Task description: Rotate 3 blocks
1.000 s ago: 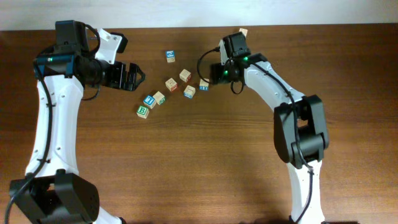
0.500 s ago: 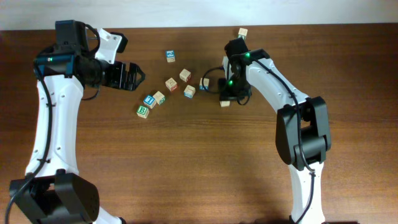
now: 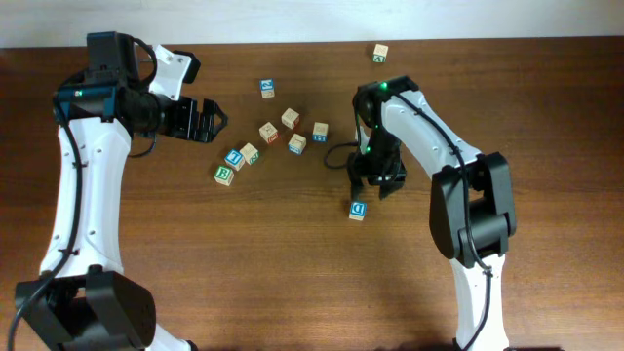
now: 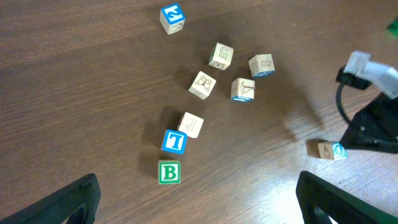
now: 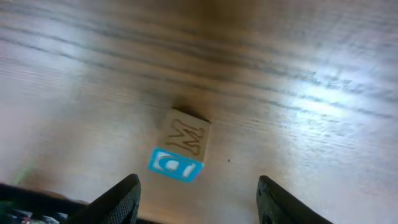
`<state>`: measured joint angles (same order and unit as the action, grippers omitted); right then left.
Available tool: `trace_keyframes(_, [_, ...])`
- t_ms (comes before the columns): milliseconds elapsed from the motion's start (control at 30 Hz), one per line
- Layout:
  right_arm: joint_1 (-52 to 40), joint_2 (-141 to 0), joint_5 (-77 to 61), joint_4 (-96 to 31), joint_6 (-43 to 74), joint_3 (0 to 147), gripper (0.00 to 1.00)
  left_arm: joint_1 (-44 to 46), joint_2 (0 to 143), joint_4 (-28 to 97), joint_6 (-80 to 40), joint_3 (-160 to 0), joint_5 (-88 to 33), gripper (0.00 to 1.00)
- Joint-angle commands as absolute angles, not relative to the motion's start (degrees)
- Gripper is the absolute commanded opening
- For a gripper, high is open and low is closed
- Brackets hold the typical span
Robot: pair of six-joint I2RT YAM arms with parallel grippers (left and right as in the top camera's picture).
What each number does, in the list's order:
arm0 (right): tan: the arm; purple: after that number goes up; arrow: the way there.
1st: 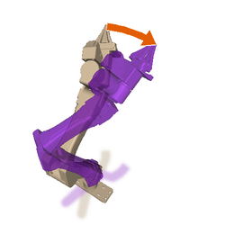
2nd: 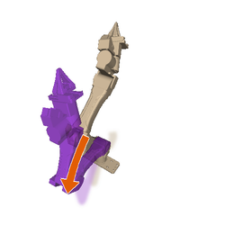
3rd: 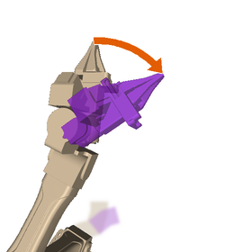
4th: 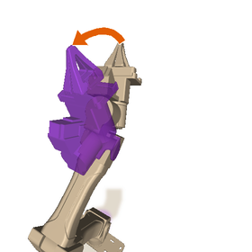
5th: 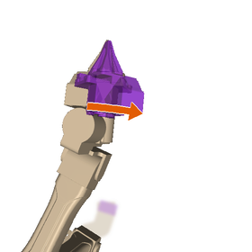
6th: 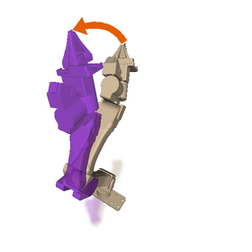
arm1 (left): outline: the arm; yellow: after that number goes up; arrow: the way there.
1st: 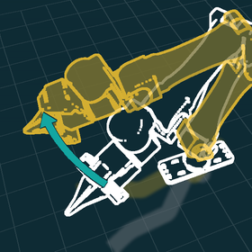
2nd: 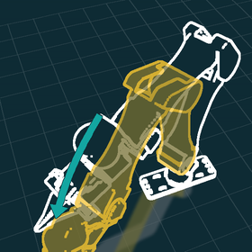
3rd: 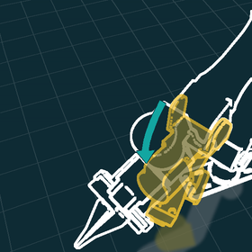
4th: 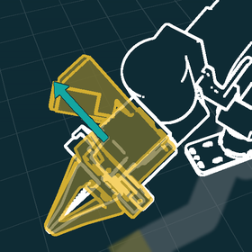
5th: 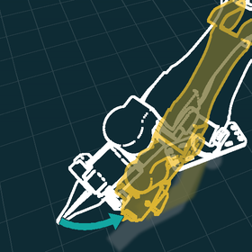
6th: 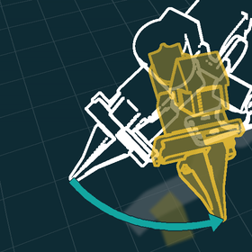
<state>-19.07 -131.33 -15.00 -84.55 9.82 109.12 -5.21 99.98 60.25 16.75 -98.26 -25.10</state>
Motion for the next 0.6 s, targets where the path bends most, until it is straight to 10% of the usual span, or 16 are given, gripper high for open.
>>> trace_keyframes(0, [-18.90,-130.93,-15.07,-85.97,8.47,120.62,0.65,-5.13,99.85,60.27,17.61,-99.59,-25.67,0.99])
trace_keyframes(233, [-8.10,-130.93,-17.39,-96.82,8.86,154.85,0.78,-5.02,100.40,63.99,12.38,-99.26,-25.96,1.00])
trace_keyframes(567, [-3.73,-130.98,-17.19,-96.47,7.33,154.17,0.78,3.29,119.37,61.69,3.64,-95.44,-4.64,0.74])
